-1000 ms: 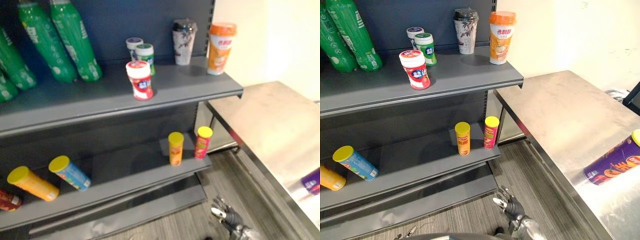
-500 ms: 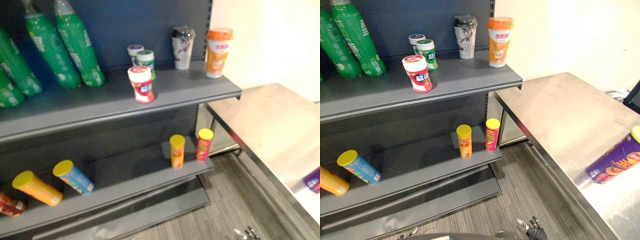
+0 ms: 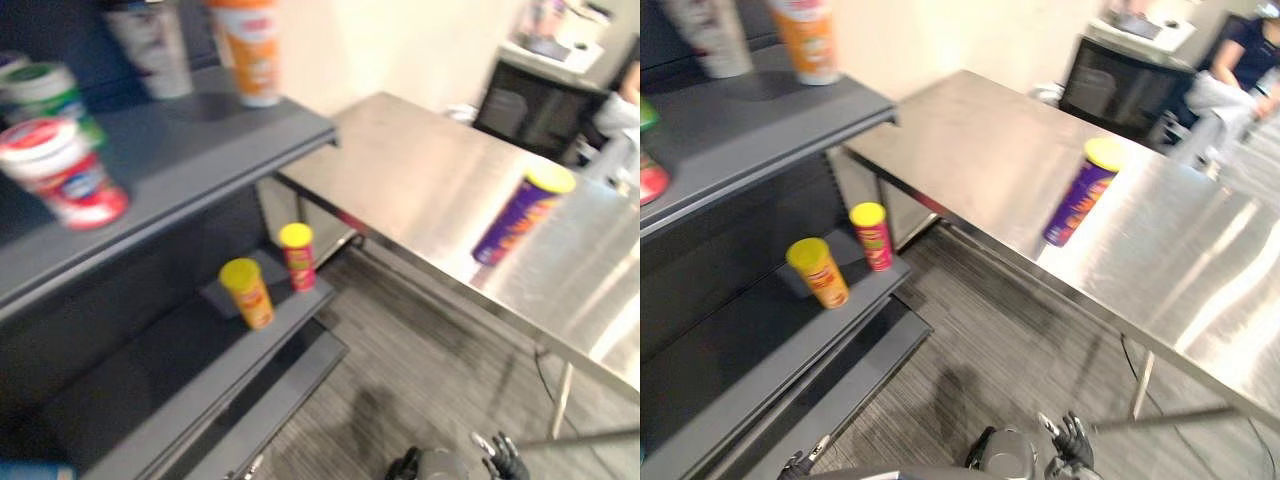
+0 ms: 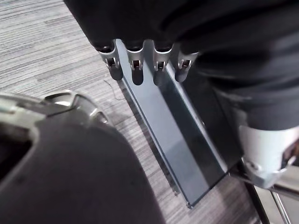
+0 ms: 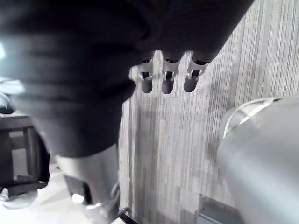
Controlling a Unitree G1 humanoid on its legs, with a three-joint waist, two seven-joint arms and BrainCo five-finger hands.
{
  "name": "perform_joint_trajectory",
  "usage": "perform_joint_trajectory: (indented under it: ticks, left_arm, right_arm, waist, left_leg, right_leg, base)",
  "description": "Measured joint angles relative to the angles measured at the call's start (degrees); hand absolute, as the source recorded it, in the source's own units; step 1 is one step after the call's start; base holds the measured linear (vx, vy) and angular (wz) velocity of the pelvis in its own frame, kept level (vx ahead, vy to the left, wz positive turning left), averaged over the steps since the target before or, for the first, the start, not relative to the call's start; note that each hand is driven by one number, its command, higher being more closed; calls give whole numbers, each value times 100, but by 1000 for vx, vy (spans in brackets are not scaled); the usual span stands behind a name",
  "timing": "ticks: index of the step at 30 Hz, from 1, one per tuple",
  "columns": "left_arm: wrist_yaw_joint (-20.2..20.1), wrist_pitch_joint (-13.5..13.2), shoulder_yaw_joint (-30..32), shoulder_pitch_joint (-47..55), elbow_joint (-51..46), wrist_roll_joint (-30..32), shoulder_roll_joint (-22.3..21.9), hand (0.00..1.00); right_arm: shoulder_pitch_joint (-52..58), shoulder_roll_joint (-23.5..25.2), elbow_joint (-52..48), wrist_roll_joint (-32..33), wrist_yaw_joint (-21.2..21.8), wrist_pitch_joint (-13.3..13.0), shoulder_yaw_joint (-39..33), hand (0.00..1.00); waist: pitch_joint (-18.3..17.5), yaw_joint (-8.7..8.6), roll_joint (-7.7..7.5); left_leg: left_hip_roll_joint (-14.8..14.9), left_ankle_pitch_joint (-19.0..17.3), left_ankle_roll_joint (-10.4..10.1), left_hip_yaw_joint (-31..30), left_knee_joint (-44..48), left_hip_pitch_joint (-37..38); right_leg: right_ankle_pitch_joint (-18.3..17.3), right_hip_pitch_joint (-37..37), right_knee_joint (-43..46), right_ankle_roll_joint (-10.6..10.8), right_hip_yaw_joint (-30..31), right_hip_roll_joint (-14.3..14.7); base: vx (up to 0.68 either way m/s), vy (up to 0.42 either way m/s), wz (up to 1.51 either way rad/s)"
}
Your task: Put the gum and the chips on the shelf.
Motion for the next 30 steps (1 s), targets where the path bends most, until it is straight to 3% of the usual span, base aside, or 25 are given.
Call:
perform_joint_trajectory:
  ticks: [1, 2, 3, 4, 6, 8, 11, 18, 20, 21, 23, 25, 30]
  left_arm:
    - [2, -71, -5, 8, -15, 1, -56, 0]
    - [40, -119, 12, -76, 4, 0, -14, 0]
    - [72, -129, 6, -100, -6, 3, -4, 0]
    - [106, -144, 8, -92, -15, 3, 9, 0]
    - [128, -125, 4, -69, 4, 5, -5, 0]
    - [124, -124, -8, -57, -5, 18, -33, 0]
    - [112, -121, -70, -58, -16, 19, -35, 0]
    - [95, -100, -126, -99, -14, 37, 44, 0]
    - [81, -106, -111, -97, -39, -1, 45, 0]
    - [94, -118, -81, -66, -85, -12, -5, 0]
    - [121, -151, -46, 30, -116, -16, -119, 0]
    - [134, -195, -63, 84, -117, -19, -166, 0]
    - [69, -291, -84, 80, -114, -237, -167, 0]
  right_arm:
    - [-39, -3, 12, -2, 11, -21, -12, 0]
    - [-68, 92, 14, -11, 36, -8, 8, 0]
    - [-26, 122, 19, -23, 45, 8, 11, 0]
    - [85, 174, 16, -63, 52, 24, 24, 0]
    - [50, 170, 4, -62, 24, 50, 29, 0]
    - [71, 115, -17, -61, -98, 88, 25, 0]
    - [175, 93, -31, -58, -251, 195, -26, 0]
    - [299, 124, -455, -58, -486, 186, -54, 0]
    - [275, 66, -557, -57, -544, 173, -66, 0]
    - [221, -31, -569, -58, -573, 166, -61, 0]
    - [-3, -217, -375, -80, -574, 158, -50, 0]
    - [-31, -377, -197, -113, -572, 95, -84, 0]
    - [114, -455, 24, -118, -547, -160, -104, 0]
  waist:
    - [-30, 1, 188]
    - [-9, -27, 139]
    - [-17, -13, 111]
    - [-68, 31, 8]
    - [-106, 77, -41]
    - [-119, -33, 13]
    - [-146, -39, 33]
    - [-156, -62, 38]
    - [-171, -53, 8]
    - [-157, -21, 22]
    - [-139, -7, 68]
    - [-167, -37, 143]
    - [-163, -37, 166]
  left_leg:
    - [-87, 160, 36, 160, -469, 69]
    - [-211, 138, 0, 248, -498, 49]
    - [-227, 137, -3, 285, -480, 58]
    - [-271, 144, -41, 403, -449, 154]
    - [-287, 202, -138, 518, -473, 224]
    - [-280, 337, -204, 523, -609, 220]
    - [-234, 408, -257, 519, -659, 213]
    - [37, 403, -266, 505, 90, -15]
    - [273, 407, -258, 0, 888, -213]
    - [327, 309, -85, -905, 1502, -567]
    - [-133, 39, -58, -1916, 1211, -717]
    - [-396, 21, -44, -2357, 900, -802]
    - [-386, 157, -113, -2801, -85, -1107]
  right_leg:
    - [-116, 92, -447, 147, 15, 179]
    - [-576, 81, -300, 219, -48, 5]
    - [-687, 130, -286, 196, -73, -49]
    - [-652, 292, -649, 394, -18, -19]
    - [-641, 492, -1189, 545, 85, 230]
    - [-613, 521, -1345, 526, 117, 355]
    - [-620, 520, -1433, 500, 126, 458]
    - [-876, 134, -1038, 332, 323, 390]
    - [-983, 37, -884, 299, 627, 394]
    - [-1059, -37, -787, 222, 992, 414]
    - [-1046, -163, -804, 240, 1605, 439]
    - [-1046, -137, -891, 243, 1979, 465]
    - [-1045, -55, -1184, 249, 2324, 496]
  base:
    - [-212, -87, -78]
    - [-182, -103, -59]
    - [-25, -155, -37]
    - [16, -182, -54]
    - [-26, -151, -55]
    - [-134, -72, -12]
    - [-111, -54, -2]
    - [-61, -34, -17]
    - [-13, -103, -71]
    - [-6, -73, -96]
    - [-16, -21, -134]
    - [-1, 16, -120]
    - [50, 98, -79]
